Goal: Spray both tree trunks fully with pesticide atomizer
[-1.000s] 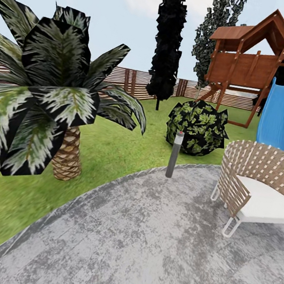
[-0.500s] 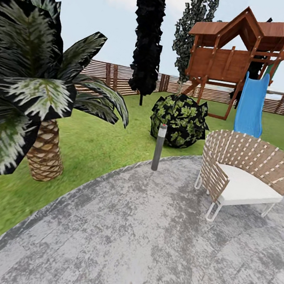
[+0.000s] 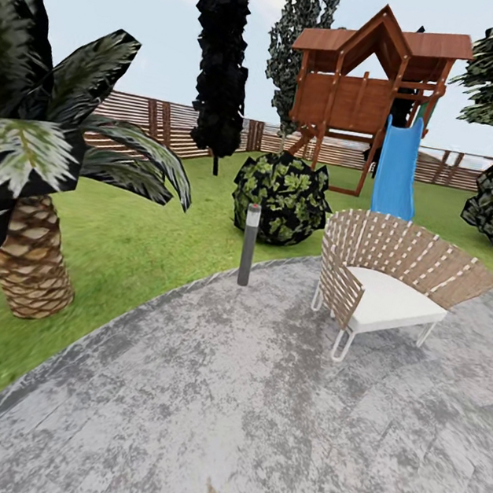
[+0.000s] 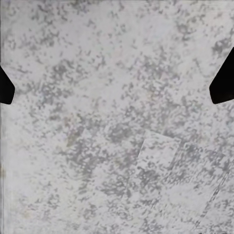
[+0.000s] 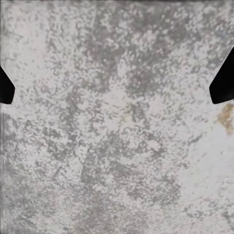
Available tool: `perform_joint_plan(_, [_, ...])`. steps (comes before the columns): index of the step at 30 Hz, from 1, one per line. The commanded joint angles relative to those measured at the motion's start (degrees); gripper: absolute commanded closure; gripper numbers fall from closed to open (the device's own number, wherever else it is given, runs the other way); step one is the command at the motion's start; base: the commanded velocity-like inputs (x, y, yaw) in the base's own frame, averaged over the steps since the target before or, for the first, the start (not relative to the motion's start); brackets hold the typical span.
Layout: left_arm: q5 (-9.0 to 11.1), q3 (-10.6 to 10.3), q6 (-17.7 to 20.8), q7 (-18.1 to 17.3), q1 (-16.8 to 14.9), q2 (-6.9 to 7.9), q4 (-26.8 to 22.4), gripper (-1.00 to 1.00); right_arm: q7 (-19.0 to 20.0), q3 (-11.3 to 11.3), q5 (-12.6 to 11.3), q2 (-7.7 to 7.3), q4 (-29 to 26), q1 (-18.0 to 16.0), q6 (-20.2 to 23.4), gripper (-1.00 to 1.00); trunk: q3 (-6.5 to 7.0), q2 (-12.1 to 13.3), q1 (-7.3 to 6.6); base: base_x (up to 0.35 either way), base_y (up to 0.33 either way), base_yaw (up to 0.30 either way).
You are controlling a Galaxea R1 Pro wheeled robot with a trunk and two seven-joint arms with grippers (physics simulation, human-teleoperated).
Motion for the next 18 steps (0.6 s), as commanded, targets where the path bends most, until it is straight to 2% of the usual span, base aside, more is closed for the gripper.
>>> perform_joint_plan(1, [0.0, 0.0, 0.0, 0.0, 0.0, 0.00, 0.0, -1.00, 0.0, 0.0, 0.0, 0.00, 0.0, 0.0, 0.0, -1.00, -0.23, -0.4, 0.23, 0.000, 0.000, -0.257])
perform_joint_plan(18, [0.0, 0.0, 0.0, 0.0, 0.0, -0.03, 0.0, -1.00, 0.0, 0.0, 0.0, 0.00, 0.0, 0.0, 0.0, -1.00, -3.94, -7.2, 3.96, 0.000, 0.000, -0.255])
